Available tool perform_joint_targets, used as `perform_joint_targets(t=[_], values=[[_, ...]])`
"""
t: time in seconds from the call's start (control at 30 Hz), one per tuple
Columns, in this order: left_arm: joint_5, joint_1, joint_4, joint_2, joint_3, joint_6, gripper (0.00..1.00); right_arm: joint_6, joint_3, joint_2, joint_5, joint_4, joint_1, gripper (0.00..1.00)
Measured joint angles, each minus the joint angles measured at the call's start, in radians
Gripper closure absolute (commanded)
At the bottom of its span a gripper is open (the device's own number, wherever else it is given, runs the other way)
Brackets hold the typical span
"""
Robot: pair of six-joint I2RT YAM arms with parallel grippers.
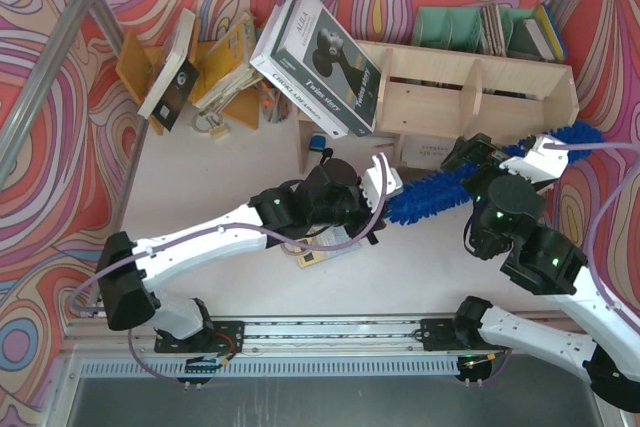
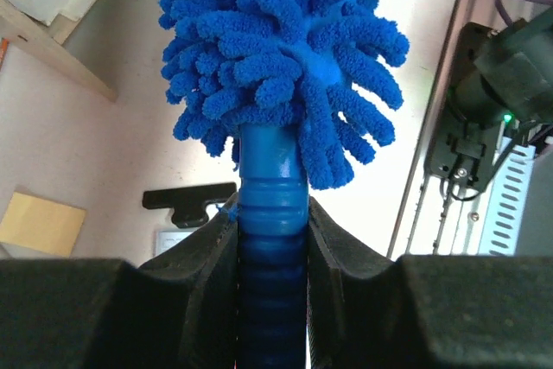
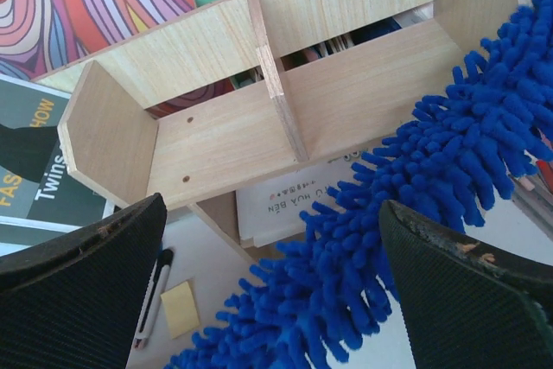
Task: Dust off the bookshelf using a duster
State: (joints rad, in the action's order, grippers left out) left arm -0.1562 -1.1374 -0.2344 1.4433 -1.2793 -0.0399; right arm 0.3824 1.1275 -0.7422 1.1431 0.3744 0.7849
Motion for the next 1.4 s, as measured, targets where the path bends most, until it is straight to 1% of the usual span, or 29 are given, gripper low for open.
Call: perform_joint_targets(t=[0.13, 0.3, 0.57, 0.77, 0.87, 1.07, 1.13, 1.23, 1.4], values=[[-0.047, 0.036, 0.032, 0.061, -0.007, -0.011, 1.0, 0.011, -0.011, 0.004, -0.001, 0.008, 0.0, 0.01], [-0.076, 0.039, 0.043, 0.152, -0.003, -0.009, 1.0, 0.018, -0.026, 0.008, 0.0, 0.012, 0.0, 0.01], [-0.08, 0.043, 0.058, 0.238, 0.049, 0.016, 1.0, 0.031, -0.041, 0.016, 0.0, 0.019, 0.0, 0.01], [-0.076, 0.044, 0.055, 0.226, 0.067, 0.041, 1.0, 0.034, -0.041, 0.016, 0.0, 0.027, 0.0, 0.01], [-0.074, 0.044, 0.029, 0.169, 0.072, 0.051, 1.0, 0.031, -0.041, 0.018, 0.001, 0.027, 0.0, 0.01], [-0.064, 0.043, 0.005, -0.006, 0.073, 0.055, 1.0, 0.002, -0.034, 0.039, 0.001, 0.02, 0.0, 0.01], [-0.064, 0.043, 0.005, -0.029, 0.067, 0.055, 1.0, -0.002, -0.025, 0.043, 0.001, 0.018, 0.0, 0.01], [-0.072, 0.043, 0.008, -0.018, 0.064, 0.056, 1.0, -0.002, -0.023, 0.053, 0.0, 0.015, 0.0, 0.01], [-0.104, 0.041, 0.041, 0.061, 0.073, 0.074, 1.0, 0.011, -0.023, 0.056, 0.0, 0.021, 0.0, 0.01]])
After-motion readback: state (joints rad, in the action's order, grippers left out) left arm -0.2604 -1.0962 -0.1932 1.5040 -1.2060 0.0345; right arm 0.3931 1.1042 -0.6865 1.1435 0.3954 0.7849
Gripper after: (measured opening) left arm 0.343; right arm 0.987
